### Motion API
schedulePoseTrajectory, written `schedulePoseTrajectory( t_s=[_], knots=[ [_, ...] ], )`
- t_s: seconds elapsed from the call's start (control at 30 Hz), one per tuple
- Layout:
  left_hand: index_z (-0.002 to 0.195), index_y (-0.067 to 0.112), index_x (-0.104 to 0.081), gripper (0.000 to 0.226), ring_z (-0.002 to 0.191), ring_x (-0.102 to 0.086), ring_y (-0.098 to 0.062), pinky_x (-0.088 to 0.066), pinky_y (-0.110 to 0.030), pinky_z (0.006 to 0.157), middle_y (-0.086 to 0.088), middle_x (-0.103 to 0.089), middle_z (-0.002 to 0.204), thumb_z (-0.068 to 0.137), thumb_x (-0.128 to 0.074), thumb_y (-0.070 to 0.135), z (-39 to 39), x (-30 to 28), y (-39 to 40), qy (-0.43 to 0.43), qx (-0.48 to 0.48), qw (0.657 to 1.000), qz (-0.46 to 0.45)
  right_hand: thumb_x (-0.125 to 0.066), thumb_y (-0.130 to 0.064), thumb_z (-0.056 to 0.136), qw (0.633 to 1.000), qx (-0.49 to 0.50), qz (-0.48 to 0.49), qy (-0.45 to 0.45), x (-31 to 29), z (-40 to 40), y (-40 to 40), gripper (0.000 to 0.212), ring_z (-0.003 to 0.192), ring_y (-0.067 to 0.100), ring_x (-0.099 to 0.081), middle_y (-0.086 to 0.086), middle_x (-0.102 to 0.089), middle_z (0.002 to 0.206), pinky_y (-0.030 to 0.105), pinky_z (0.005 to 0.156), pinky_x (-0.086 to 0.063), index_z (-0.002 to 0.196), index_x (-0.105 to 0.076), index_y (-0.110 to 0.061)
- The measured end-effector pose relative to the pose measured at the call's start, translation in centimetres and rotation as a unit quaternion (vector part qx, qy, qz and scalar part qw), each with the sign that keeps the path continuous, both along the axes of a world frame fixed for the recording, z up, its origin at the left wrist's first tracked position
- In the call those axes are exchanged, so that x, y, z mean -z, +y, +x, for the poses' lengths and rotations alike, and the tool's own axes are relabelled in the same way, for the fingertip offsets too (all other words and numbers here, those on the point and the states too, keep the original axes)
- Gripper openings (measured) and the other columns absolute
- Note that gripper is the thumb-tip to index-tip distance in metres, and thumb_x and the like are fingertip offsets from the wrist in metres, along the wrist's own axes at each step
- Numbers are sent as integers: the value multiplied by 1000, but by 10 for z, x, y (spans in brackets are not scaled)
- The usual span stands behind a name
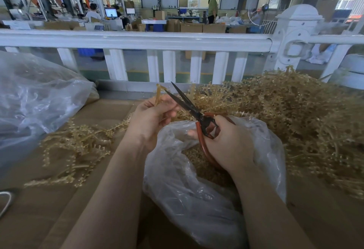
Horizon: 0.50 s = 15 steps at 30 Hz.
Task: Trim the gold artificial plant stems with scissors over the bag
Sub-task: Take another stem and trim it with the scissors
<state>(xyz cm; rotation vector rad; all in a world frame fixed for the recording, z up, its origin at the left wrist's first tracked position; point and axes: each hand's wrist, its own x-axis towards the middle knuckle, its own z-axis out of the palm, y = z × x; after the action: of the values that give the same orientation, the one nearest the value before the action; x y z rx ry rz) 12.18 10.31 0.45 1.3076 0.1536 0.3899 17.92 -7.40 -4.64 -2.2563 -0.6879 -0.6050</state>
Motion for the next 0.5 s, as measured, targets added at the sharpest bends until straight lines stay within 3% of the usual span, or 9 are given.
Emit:
schedulePoseTrajectory(
  t_s=[0.13, 0.33, 0.5],
  knots=[
    [79, 15, -68, 13, 65, -59, -8, -44, -23, 69, 1, -70, 73, 89, -65, 8, 0, 2, 0, 5, 6, 1000, 17, -46, -89, 69, 1000, 5, -13, 7, -2, 1, 0, 66, 60, -3, -51, -14, -56, 64, 16, 51, -36, 76, -55, -24],
    [84, 12, -67, 7, 66, -59, -7, -43, -25, 71, 2, -70, 73, 88, -65, 7, 3, 4, -5, 15, 21, 1000, 14, -42, -90, 69, 1000, -1, -5, 14, -1, 1, 0, 71, 66, 0, -55, -12, -60, 69, 21, 57, -47, 82, -59, -22],
    [82, 13, -68, 8, 66, -59, -7, -41, -26, 71, 4, -69, 72, 88, -65, 10, 4, 3, -7, 18, 19, 999, 30, -43, -89, 69, 1000, 3, 5, -5, -2, 1, -1, 70, 62, 0, -52, -12, -57, 64, 18, 54, -42, 74, -56, -21]
  ],
)
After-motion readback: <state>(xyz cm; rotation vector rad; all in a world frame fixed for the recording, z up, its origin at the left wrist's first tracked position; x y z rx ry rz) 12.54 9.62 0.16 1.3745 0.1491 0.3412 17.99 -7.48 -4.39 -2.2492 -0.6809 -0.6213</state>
